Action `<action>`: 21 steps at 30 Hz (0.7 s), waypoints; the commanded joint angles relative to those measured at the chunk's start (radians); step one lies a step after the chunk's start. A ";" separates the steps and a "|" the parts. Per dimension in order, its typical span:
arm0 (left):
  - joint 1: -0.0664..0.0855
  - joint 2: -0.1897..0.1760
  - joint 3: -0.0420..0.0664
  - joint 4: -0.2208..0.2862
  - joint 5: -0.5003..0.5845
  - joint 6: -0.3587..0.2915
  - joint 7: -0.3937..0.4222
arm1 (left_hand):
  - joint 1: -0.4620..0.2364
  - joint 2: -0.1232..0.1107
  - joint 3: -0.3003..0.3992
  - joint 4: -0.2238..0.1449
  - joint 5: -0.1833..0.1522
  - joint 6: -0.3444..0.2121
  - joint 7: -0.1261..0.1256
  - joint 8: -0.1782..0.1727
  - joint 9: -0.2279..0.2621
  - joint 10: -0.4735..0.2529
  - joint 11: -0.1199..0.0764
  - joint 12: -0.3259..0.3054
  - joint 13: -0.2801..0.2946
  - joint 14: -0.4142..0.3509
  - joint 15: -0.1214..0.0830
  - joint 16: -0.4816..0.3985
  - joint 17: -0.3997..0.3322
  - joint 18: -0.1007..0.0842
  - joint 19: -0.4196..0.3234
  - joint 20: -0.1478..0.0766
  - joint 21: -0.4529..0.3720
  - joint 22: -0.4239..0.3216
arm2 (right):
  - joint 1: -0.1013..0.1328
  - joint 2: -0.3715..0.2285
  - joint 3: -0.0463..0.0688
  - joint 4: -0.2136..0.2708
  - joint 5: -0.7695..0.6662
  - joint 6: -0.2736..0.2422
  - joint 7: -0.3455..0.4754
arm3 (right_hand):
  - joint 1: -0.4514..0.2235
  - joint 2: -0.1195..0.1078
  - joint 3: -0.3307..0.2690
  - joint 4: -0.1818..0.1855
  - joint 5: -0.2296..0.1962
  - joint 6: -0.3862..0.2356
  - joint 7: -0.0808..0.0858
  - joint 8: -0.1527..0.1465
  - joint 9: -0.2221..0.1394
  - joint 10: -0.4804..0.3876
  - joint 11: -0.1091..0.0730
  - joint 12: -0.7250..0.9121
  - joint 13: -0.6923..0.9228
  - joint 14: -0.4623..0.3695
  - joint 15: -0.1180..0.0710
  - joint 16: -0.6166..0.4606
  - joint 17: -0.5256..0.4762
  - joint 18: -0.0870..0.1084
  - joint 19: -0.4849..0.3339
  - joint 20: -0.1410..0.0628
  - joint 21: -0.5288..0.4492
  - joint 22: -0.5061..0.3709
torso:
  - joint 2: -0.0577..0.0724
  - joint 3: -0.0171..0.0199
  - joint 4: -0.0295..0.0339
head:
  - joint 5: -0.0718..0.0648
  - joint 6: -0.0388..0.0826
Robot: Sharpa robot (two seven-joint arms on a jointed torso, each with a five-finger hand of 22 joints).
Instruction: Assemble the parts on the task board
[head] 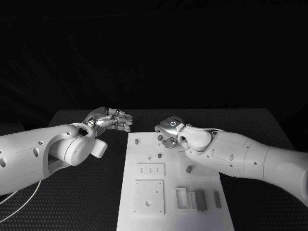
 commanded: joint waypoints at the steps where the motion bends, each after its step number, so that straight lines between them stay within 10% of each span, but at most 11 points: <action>1: 0.002 0.000 0.001 0.001 -0.003 0.011 0.007 | -0.009 -0.005 0.004 -0.003 0.001 -0.007 0.003 -0.007 0.001 0.000 0.010 -0.006 0.001 -0.005 0.003 -0.005 0.002 -0.003 -0.008 0.001 -0.005 0.001 | 0.000 -0.014 0.000 0.019 0.022 -0.048 0.000 | 0.001 -0.016 -0.001 0.009 0.000 -0.008 0.001 -0.006 -0.001 -0.036 0.023 0.003 -0.002 -0.004 0.006 0.004 -0.004 0.041 0.006 0.004 -0.007 0.009 | 0.000 0.0003 0.0004 | 0.000 -0.001; 11: 0.003 -0.012 0.001 0.004 -0.003 0.010 0.010 | -0.009 -0.006 0.004 -0.004 0.001 -0.008 0.004 -0.008 0.001 0.000 0.011 -0.007 0.002 -0.005 0.003 -0.006 0.003 -0.003 -0.008 0.001 -0.005 0.002 | 0.027 -0.182 0.030 0.176 0.212 -0.094 0.093 | 0.023 -0.010 0.004 0.020 0.000 0.021 0.000 0.018 0.009 -0.032 0.022 0.023 -0.006 0.003 0.006 0.013 -0.005 0.041 0.011 0.002 -0.006 0.012 | 0.000 0.0013 -0.0040 | -0.003 0.014; 21: 0.005 -0.019 0.001 0.011 -0.003 0.010 0.016 | -0.007 -0.007 0.005 -0.006 0.001 -0.008 0.003 -0.008 0.002 0.001 0.010 -0.008 0.002 -0.005 0.003 -0.007 0.004 -0.002 -0.009 0.001 -0.005 0.002 | 0.058 -0.320 0.046 0.210 0.403 0.033 0.155 | 0.013 -0.007 -0.010 0.026 0.000 0.036 -0.003 0.030 0.014 -0.037 0.020 0.042 -0.002 -0.001 0.004 0.018 -0.008 0.041 0.007 0.004 -0.006 0.015 | 0.000 0.0041 -0.0169 | -0.007 0.023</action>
